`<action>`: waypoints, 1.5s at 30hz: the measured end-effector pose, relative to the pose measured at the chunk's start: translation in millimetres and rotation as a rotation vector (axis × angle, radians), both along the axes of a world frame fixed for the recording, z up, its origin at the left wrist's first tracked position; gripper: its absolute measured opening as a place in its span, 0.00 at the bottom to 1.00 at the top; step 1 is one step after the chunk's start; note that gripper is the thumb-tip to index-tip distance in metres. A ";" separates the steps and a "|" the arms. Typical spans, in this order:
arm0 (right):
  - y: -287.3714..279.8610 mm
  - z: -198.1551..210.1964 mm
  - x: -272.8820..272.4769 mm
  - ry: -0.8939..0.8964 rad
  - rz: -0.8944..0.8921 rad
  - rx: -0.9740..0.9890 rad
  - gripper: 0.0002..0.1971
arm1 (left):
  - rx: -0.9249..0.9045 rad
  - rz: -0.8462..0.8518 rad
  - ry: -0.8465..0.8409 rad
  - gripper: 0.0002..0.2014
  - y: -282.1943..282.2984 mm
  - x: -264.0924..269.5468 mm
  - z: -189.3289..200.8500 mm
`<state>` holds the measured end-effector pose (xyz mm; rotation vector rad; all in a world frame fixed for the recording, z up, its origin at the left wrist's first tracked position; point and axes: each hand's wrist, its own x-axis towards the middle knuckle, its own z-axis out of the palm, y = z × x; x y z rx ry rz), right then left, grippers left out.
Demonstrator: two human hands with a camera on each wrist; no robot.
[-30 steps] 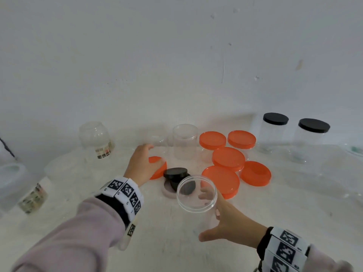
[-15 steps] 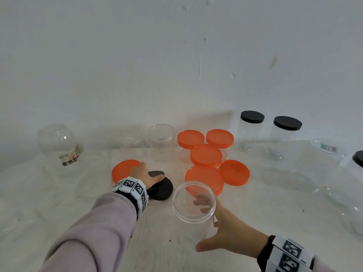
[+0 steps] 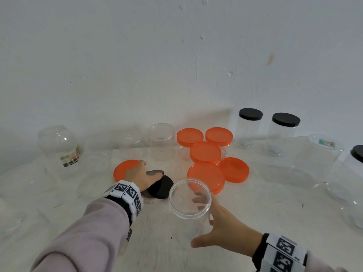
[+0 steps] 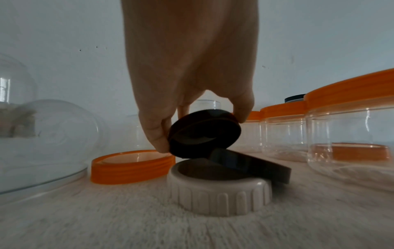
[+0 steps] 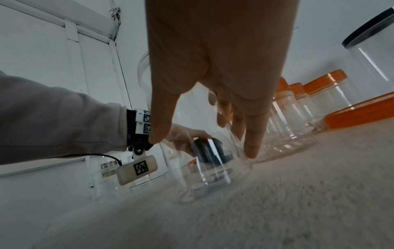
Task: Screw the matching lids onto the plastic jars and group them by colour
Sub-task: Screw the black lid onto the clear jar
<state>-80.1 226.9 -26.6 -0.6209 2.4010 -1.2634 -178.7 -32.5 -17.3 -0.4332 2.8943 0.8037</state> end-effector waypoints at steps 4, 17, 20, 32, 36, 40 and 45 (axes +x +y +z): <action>-13.2 -1.4 -3.8 0.002 0.007 -0.042 0.53 | 0.095 -0.018 0.132 0.37 -4.1 10.6 9.2; -30.1 17.1 -16.2 -0.106 -0.011 -0.170 0.57 | 0.641 -0.052 0.419 0.35 -7.2 81.3 77.4; -33.1 26.9 -17.7 -0.086 -0.050 -0.239 0.55 | 0.628 -0.188 0.420 0.35 5.1 98.1 86.0; -38.5 28.9 -14.7 -0.041 -0.079 -0.239 0.43 | 0.330 -0.435 0.359 0.41 38.2 118.8 70.2; -38.7 24.7 -15.5 -0.048 -0.080 -0.244 0.44 | 0.347 -0.424 0.352 0.42 40.6 118.8 67.6; -39.1 22.8 -17.3 -0.044 -0.080 -0.231 0.43 | 0.363 -0.410 0.337 0.44 41.1 117.0 63.7; -33.5 28.2 -17.0 -0.104 -0.054 -0.187 0.45 | 0.452 -0.406 0.263 0.54 36.4 117.3 57.5</action>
